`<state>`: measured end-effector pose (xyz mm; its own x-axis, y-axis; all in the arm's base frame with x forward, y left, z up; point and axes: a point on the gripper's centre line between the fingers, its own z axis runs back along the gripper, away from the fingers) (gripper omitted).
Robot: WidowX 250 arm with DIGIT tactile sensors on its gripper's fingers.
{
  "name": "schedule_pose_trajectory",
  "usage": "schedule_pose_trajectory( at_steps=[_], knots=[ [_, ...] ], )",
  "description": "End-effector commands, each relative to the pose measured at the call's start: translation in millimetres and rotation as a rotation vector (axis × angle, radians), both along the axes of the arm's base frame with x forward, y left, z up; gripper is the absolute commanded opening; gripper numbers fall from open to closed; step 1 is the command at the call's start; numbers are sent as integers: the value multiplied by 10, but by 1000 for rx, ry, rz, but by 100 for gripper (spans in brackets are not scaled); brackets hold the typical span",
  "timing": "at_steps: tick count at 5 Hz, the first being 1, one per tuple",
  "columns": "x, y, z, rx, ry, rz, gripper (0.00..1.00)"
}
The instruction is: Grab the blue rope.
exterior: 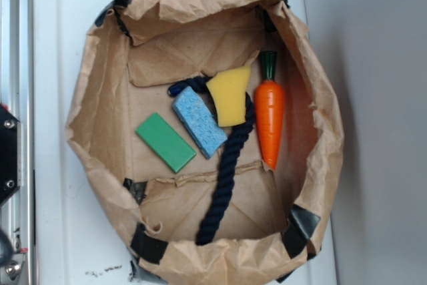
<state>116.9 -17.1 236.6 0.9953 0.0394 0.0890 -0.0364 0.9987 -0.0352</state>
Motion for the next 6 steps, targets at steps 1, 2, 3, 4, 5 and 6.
schedule_pose_trajectory(
  at_steps=[1, 2, 3, 4, 5, 6],
  knots=[
    [0, 0, 0, 0, 0, 0, 100],
    [223, -135, -108, 28, -5, 66, 100],
    [458, -187, -218, 41, 1, 122, 100],
    [739, -257, -375, 48, 13, 182, 100],
    [1011, -207, -527, 24, 9, 296, 100],
    [1162, -81, -597, -65, -14, 448, 100]
  ],
)
